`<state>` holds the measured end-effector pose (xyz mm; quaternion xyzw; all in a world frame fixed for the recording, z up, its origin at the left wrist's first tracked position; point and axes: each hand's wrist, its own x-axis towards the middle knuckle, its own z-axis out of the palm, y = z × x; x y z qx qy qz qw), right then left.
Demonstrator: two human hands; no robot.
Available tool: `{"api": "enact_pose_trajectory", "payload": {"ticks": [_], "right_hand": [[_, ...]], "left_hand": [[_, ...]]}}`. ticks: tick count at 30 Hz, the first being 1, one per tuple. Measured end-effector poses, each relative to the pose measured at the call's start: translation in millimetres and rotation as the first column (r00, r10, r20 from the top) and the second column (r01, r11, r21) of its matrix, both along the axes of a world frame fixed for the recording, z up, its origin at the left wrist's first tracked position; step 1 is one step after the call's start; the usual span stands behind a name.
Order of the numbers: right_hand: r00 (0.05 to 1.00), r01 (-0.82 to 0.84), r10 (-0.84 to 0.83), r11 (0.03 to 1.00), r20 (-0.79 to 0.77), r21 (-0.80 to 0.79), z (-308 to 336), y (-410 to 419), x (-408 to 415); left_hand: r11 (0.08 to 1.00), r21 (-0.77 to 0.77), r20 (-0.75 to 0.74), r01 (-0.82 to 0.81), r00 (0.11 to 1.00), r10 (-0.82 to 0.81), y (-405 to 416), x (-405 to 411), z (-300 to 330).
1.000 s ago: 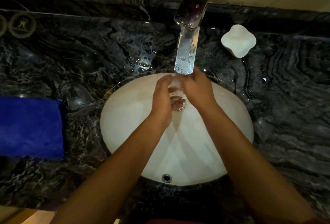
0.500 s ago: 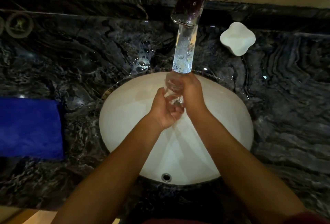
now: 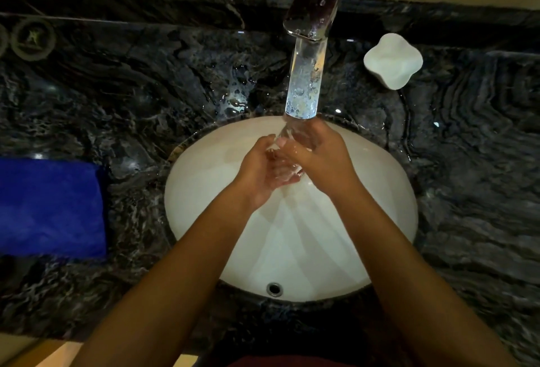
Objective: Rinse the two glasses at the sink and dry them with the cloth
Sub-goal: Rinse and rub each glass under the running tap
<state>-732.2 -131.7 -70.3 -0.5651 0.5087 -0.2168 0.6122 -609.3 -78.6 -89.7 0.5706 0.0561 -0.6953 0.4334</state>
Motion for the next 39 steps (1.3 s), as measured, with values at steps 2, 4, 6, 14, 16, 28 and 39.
{"api": "enact_pose_trajectory", "payload": {"ticks": [2, 4, 6, 14, 16, 28, 39], "right_hand": [[0.999, 0.041, -0.041, 0.999, 0.001, -0.014, -1.3, -5.2, 1.8], [0.99, 0.14, -0.141, 0.99, 0.021, 0.03, -3.5, -6.5, 4.8], [0.965, 0.249, -0.258, 0.96, 0.057, 0.128, -5.1, -7.8, 8.0], [0.973, 0.193, -0.22, 0.939, 0.065, 0.286, -0.6, -15.2, 6.9], [0.983, 0.117, -0.147, 0.962, 0.109, 0.245, -2.2, -12.5, -0.5], [0.953, 0.221, -0.3, 0.797, 0.05, 0.562, 4.7, -10.0, 2.8], [0.946, -0.308, 0.112, 0.6, 0.304, 0.738, 12.7, 25.3, -14.6]], "left_hand": [[0.996, -0.033, 0.019, -0.081, 0.996, 0.082, -2.2, -2.3, 5.9], [0.987, -0.105, 0.147, -0.121, 0.98, 0.135, -2.5, -5.8, 10.5], [0.974, -0.225, 0.35, -0.002, 0.933, 0.083, 0.5, -6.0, 13.4], [0.923, -0.257, 0.643, 0.286, 0.764, -0.058, -7.2, 3.8, 18.1], [0.974, -0.078, 0.47, 0.213, 0.87, -0.152, -14.2, 11.1, 20.4], [0.906, -0.22, 0.594, 0.361, 0.786, -0.169, 5.8, 24.5, 25.9], [0.988, 0.008, 0.301, 0.154, 0.942, -0.149, 6.5, 29.2, 42.1]]}}
